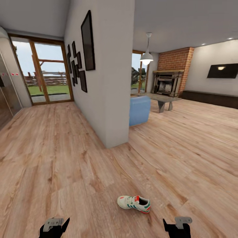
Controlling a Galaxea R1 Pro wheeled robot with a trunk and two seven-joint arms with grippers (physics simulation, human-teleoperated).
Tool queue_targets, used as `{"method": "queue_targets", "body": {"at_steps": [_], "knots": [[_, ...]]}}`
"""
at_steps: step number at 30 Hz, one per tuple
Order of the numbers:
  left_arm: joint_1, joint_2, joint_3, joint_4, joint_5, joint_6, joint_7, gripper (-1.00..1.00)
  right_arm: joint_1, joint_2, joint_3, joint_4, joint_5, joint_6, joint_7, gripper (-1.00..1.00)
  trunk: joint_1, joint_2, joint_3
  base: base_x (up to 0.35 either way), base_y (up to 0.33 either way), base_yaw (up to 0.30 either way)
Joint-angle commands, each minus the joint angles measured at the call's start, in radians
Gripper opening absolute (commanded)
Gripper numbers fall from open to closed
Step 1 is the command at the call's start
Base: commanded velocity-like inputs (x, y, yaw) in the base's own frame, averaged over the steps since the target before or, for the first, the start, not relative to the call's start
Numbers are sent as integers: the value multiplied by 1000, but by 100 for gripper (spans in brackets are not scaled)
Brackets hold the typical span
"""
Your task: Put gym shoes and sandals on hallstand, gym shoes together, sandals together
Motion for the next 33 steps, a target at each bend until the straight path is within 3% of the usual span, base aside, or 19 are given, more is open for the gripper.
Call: {"method": "queue_targets", "body": {"at_steps": [1,12,33], "knots": [[0,0,6,1,5,1,-10,100,-1,0,-9,1,10,-3,1,100,0,0,0,22,-22,-229],[0,0,7,1,6,-1,-10,100,-1,0,-9,1,10,-3,1,100,0,0,3,12,-7,-105],[0,1,7,1,13,-1,-10,100,0,6,-9,-1,10,-3,2,100,0,0,3,95,-53,25]]}}
